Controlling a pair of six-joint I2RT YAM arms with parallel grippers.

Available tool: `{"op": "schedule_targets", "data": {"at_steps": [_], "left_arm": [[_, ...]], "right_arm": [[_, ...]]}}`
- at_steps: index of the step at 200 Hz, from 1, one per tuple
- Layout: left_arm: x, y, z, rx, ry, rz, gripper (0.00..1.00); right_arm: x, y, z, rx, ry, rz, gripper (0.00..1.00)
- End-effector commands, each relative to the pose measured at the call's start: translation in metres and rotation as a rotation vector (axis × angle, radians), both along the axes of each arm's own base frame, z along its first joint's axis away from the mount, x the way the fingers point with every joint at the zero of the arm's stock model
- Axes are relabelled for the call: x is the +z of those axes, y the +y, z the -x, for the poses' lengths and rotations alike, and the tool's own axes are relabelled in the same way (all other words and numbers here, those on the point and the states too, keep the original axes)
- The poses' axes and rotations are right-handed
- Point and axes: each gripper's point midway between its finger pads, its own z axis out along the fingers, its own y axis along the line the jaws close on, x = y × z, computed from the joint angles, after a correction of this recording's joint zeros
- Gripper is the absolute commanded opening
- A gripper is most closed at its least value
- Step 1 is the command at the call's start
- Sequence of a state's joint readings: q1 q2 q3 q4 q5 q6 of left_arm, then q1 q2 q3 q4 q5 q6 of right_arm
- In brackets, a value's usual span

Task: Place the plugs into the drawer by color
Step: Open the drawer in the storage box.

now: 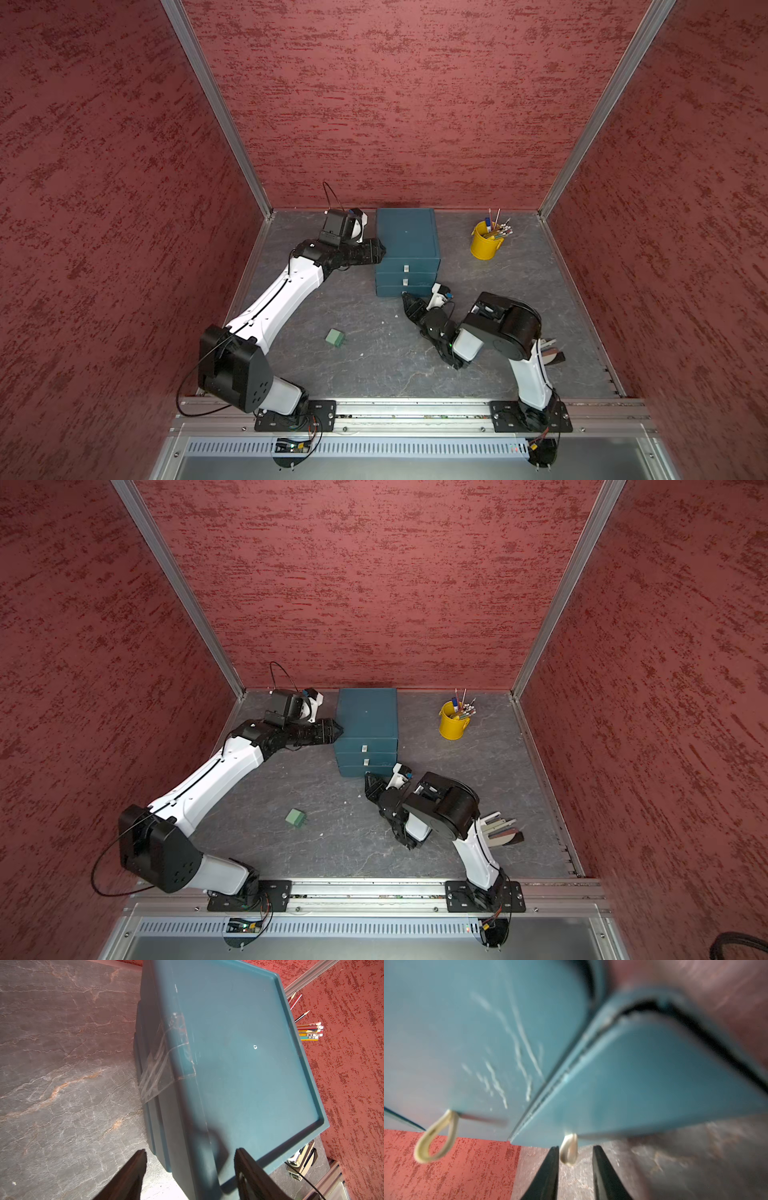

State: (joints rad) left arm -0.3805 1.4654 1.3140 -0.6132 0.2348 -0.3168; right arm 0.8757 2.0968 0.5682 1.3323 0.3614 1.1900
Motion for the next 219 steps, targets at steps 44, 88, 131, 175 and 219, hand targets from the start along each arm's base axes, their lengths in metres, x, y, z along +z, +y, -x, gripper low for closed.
{"op": "schedule_targets", "data": {"at_steps": [44, 88, 131, 175, 219], "left_arm": [[0.003, 0.003, 0.002, -0.008, -0.015, -0.003, 0.70], [0.003, 0.003, 0.002, -0.008, -0.015, -0.003, 0.70], [0.002, 0.003, 0.001, -0.006, -0.012, -0.002, 0.70], [0.004, 0.002, 0.002, -0.008, -0.016, 0.000, 0.70], [0.005, 0.003, 0.002, -0.006, -0.019, 0.001, 0.70]], "right_arm": [[0.001, 0.005, -0.010, 0.016, -0.014, -0.028, 0.24], [0.003, 0.004, -0.008, 0.023, -0.008, -0.028, 0.07], [0.012, -0.001, 0.007, 0.039, -0.006, -0.010, 0.00], [0.022, 0.002, 0.045, 0.079, 0.051, 0.098, 0.00], [0.013, -0.001, 0.074, 0.099, 0.121, 0.180, 0.00]]}}
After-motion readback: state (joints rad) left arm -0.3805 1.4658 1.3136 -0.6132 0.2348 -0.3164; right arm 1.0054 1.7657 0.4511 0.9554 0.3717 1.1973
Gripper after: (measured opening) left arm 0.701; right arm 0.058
